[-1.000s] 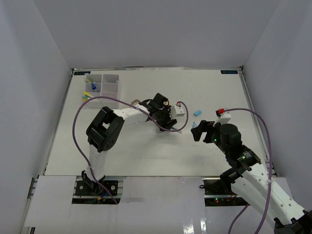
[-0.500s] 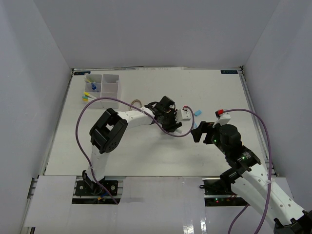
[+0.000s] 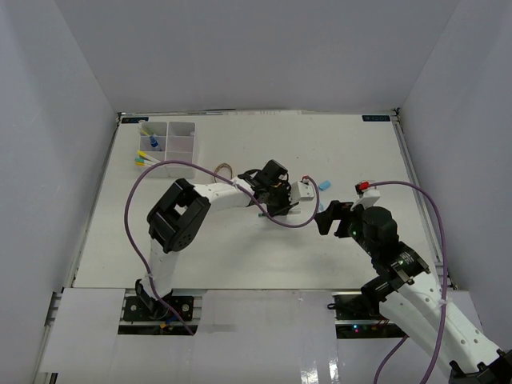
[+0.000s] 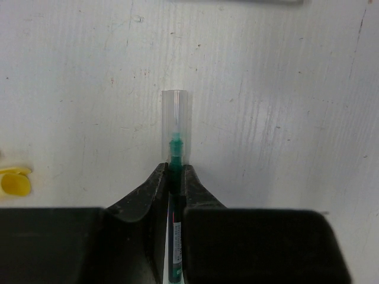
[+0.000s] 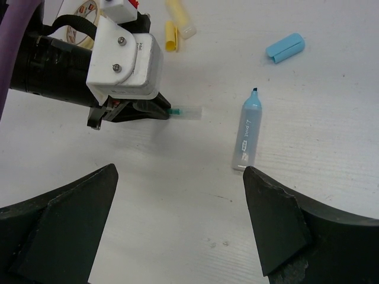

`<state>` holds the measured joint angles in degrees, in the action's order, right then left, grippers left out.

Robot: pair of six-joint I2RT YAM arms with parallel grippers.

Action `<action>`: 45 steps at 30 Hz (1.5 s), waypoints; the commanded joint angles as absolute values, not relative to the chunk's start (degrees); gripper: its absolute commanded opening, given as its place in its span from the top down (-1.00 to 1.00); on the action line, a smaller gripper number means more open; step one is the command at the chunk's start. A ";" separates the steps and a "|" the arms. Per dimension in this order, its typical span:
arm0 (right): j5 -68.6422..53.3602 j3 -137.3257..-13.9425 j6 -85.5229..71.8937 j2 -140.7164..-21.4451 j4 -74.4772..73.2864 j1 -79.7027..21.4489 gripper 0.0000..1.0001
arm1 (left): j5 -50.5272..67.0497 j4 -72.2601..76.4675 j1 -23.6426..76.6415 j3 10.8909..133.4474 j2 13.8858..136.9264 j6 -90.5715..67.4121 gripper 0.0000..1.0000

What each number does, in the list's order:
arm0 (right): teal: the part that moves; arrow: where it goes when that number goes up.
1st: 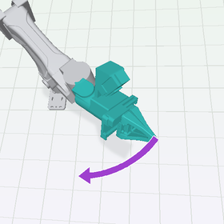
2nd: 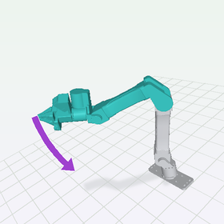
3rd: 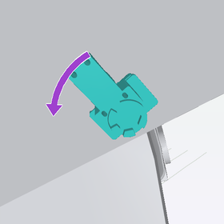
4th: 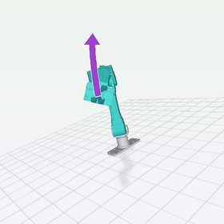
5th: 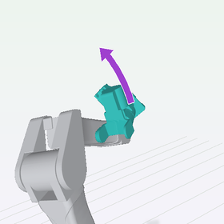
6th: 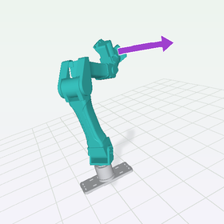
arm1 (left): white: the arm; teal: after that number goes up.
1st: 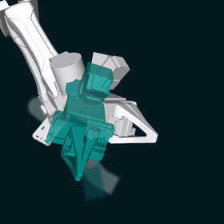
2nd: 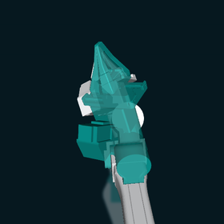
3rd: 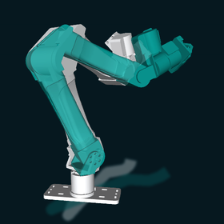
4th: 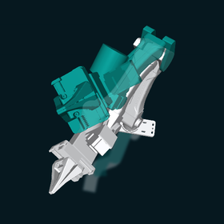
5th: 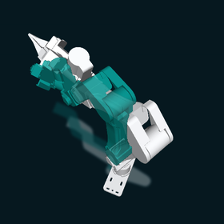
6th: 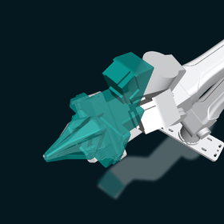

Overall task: Sort the stationery into containers
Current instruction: Pick up the pen from the center of the board, then place the pen in the storage box.

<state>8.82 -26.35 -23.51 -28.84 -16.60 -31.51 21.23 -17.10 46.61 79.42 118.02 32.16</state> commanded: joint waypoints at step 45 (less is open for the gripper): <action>-10.54 -19.51 -13.54 -36.64 3.60 -31.03 -0.87 | 17.22 73.78 1.94 47.81 92.96 -11.78 1.00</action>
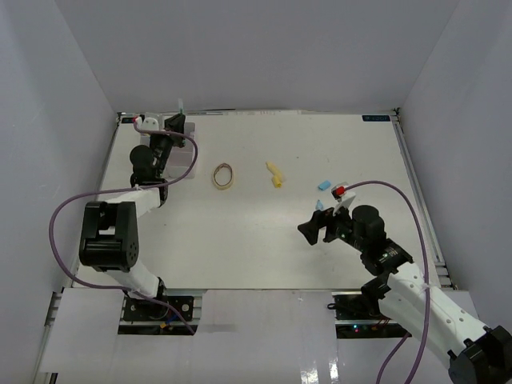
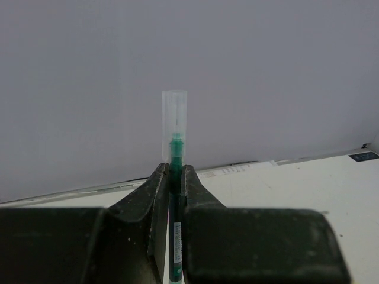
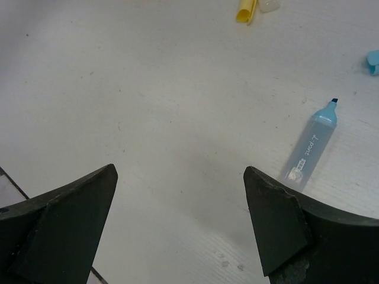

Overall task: Sort the stationery into containers
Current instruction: Place the pen in the storage box.

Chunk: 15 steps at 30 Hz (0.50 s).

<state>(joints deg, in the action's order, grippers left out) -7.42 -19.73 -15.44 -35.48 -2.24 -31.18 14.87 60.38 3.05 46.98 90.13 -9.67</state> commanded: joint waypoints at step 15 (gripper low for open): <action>-14.50 -18.72 -11.43 -43.32 7.29 -30.85 -0.87 | 25.31 91.92 -4.48 57.39 110.74 -16.08 1.00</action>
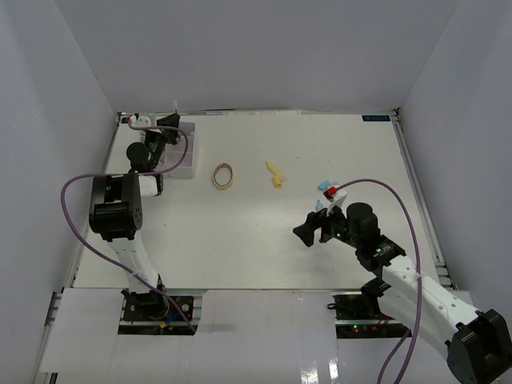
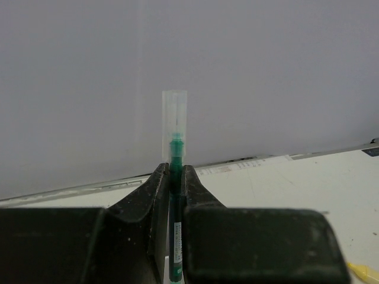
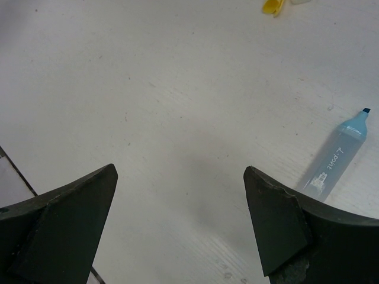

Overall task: Sort the stationery into containers
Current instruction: Place the pen in the storage box.

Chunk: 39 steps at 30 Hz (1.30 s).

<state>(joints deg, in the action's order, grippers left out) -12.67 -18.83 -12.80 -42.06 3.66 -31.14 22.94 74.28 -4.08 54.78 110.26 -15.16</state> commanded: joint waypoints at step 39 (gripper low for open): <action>-19.34 -18.98 -9.67 -49.13 9.41 -30.59 -0.87 | 36.47 100.72 -7.12 72.43 128.50 -19.33 1.00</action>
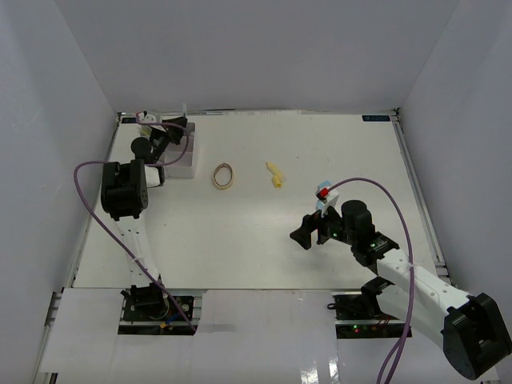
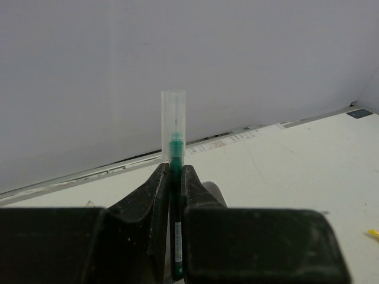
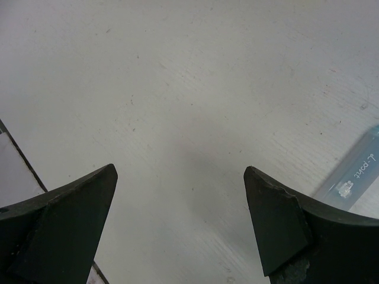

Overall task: Sort the stationery into containers
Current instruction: Place the pen in the storage box.

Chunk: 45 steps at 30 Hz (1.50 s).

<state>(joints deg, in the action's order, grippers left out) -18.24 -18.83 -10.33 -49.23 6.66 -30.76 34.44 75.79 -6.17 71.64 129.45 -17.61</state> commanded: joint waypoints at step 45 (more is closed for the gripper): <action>-20.13 -18.63 -9.40 -50.45 9.93 -30.50 -0.87 | 42.01 104.33 -8.00 66.10 122.17 -17.93 0.54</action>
